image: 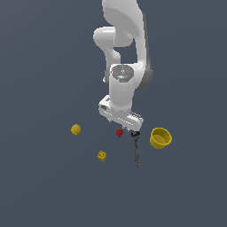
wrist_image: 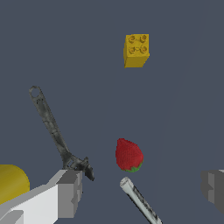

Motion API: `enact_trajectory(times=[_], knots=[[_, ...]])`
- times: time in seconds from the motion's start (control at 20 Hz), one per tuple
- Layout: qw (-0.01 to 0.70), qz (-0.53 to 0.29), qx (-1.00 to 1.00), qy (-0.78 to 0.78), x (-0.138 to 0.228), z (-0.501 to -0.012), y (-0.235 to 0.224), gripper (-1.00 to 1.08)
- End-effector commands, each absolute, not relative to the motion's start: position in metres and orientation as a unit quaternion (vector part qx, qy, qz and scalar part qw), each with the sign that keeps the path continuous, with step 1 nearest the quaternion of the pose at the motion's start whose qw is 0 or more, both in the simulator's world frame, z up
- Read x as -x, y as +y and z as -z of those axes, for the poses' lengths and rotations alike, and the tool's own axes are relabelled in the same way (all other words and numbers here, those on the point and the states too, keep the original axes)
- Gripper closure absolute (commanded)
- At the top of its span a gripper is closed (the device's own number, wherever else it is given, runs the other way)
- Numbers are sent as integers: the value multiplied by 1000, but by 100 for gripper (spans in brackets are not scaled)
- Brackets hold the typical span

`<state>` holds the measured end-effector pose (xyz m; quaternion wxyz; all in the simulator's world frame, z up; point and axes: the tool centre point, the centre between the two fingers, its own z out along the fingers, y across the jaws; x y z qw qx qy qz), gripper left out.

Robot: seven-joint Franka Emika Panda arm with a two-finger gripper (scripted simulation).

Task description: Pick up a designated object from a clutter of objects.

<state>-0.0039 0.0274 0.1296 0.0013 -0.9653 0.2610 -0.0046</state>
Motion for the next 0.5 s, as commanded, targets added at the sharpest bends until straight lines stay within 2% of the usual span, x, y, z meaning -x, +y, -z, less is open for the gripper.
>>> enact_trajectory(times=[0.0, 0.45], knots=[[1, 4, 959, 284, 10, -112, 29, -92], [0, 0, 945, 328, 24, -76, 33, -92]])
